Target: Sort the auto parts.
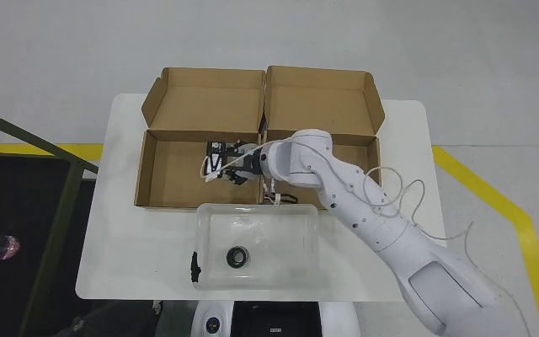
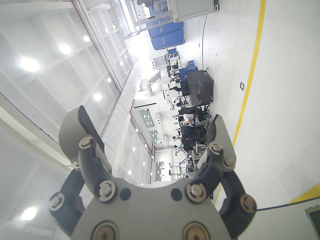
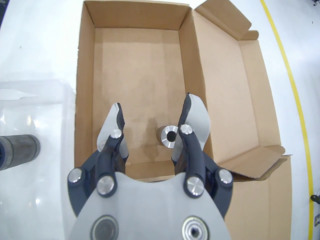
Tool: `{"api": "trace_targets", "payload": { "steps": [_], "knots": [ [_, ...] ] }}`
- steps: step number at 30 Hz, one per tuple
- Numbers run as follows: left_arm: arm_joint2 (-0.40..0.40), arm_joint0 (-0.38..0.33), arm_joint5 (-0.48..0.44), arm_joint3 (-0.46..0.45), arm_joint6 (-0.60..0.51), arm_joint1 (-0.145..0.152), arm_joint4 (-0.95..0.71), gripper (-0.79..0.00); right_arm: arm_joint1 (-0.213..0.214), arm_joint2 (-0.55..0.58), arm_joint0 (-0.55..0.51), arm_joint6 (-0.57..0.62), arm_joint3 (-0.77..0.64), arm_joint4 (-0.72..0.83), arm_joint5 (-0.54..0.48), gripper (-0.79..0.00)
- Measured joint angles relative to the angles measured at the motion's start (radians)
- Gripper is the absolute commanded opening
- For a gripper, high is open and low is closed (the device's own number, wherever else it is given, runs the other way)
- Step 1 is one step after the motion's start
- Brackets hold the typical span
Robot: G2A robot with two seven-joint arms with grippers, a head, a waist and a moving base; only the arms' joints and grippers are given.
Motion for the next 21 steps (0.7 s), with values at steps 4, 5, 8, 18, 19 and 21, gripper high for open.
{"api": "trace_targets", "payload": {
  "steps": [4, 5, 8, 18, 19, 21],
  "knots": [
    [0.0, 0.0, 0.0, 0.0, 0.0, 0.0, 0.0, 0.0, 0.032, 0.055, -0.099, 0.028, -0.127, -0.012, -0.024, -0.32],
    [0.0, 0.0, 0.0, 0.0, 0.0, 0.0, 0.0, 0.0, 0.038, 0.066, -0.119, 0.031, -0.152, -0.013, -0.03, -0.326],
    [0.0, 0.0, 0.0, 0.0, 0.0, 0.0, 0.0, 0.0, 0.055, 0.093, -0.182, 0.04, -0.225, -0.016, -0.053, -0.326],
    [0.0, 0.0, 0.0, 0.0, 0.0, 0.0, 0.0, 0.0, 0.098, 0.141, -0.346, 0.055, -0.398, -0.046, -0.123, -0.314],
    [0.0, 0.0, 0.0, 0.0, 0.0, 0.0, 0.0, 0.0, 0.103, 0.144, -0.363, 0.056, -0.414, -0.052, -0.133, -0.311],
    [0.0, 0.0, 0.0, 0.0, 0.0, 0.0, 0.0, 0.0, 0.109, 0.146, -0.385, 0.059, -0.434, -0.058, -0.15, -0.308]
  ]
}}
